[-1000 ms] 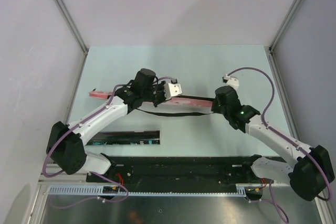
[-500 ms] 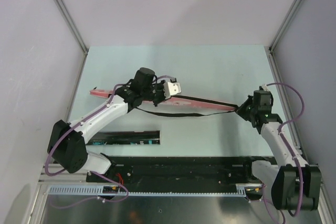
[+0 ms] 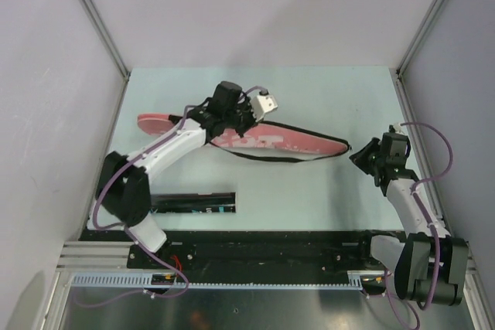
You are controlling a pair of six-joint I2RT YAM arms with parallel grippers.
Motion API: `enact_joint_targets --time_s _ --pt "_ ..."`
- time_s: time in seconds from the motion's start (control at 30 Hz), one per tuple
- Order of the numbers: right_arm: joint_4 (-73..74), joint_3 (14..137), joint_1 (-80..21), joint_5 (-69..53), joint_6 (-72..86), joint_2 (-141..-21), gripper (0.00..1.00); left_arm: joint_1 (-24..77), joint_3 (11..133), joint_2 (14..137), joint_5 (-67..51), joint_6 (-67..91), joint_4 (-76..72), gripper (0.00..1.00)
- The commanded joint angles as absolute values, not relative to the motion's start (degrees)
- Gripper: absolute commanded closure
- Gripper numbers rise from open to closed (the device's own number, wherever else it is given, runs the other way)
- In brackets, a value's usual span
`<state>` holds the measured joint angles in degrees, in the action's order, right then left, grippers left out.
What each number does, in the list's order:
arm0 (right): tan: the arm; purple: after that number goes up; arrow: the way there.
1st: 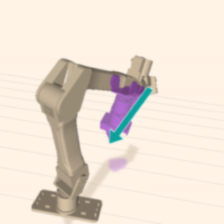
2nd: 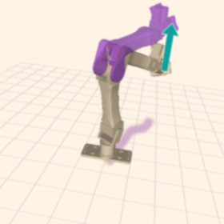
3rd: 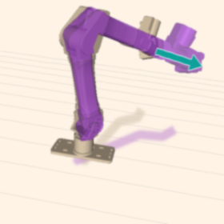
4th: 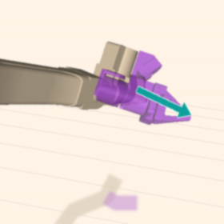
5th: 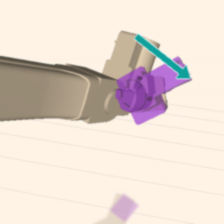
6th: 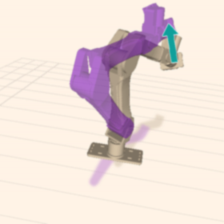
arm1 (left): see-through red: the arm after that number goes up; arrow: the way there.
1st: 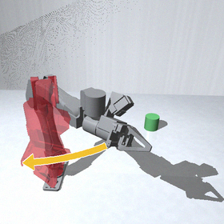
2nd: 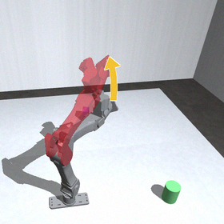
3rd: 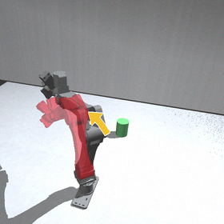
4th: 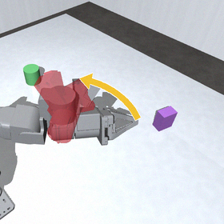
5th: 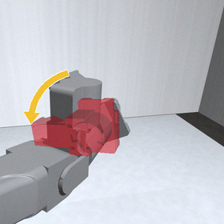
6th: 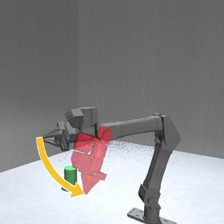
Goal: Pack up the badminton gear
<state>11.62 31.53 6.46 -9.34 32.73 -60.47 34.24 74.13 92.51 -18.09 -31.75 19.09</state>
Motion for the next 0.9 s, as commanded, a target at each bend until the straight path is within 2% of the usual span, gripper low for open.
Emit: enact_joint_targets --time_s 0.0,0.3,0.37,0.4,0.47,0.5,0.53,0.57,0.6,0.63,0.87 --pt "9.23 34.88 7.38 -7.21 30.94 -60.82 0.82 35.41 83.13 97.37 -12.92 -26.02 10.91 1.00" --pt "9.67 32.53 10.37 -5.62 30.76 -59.16 0.81 38.85 84.82 104.68 -12.57 -31.11 7.21 0.99" --pt "10.36 31.65 10.37 -6.41 30.15 -58.45 0.78 38.85 82.54 103.89 -11.61 -30.24 7.21 0.83" --pt "10.98 31.55 10.37 -6.68 29.62 -58.10 0.69 38.85 81.57 103.19 -11.51 -28.84 7.21 0.77" --pt "13.78 31.55 10.46 -8.42 28.22 -56.26 0.58 38.85 77.63 100.56 -10.73 -27.34 7.12 0.65" --pt "14.84 31.55 10.11 -8.96 26.91 -55.55 0.48 38.76 76.39 97.68 -11.16 -25.16 7.12 0.59" --pt "15.90 31.47 9.76 -8.96 26.37 -53.72 0.41 38.76 75.16 96.34 -12.29 -24.09 7.21 0.41" --pt "17.65 31.55 9.32 -8.53 26.02 -52.92 0.36 38.76 73.32 95.11 -13.17 -22.95 7.12 0.34" --pt "18.45 31.55 8.45 -7.92 25.67 -51.69 0.27 38.76 72.52 92.57 -14.05 -20.68 7.21 0.29" --pt "19.15 31.55 8.09 -7.48 25.58 -50.64 0.24 38.76 71.73 91.50 -14.76 -19.61 7.21 0.18" --pt "21.27 32.69 0.18 -8.53 28.04 -42.55 0.18 37.53 69.17 83.33 -21.69 -11.70 7.29 0.14"
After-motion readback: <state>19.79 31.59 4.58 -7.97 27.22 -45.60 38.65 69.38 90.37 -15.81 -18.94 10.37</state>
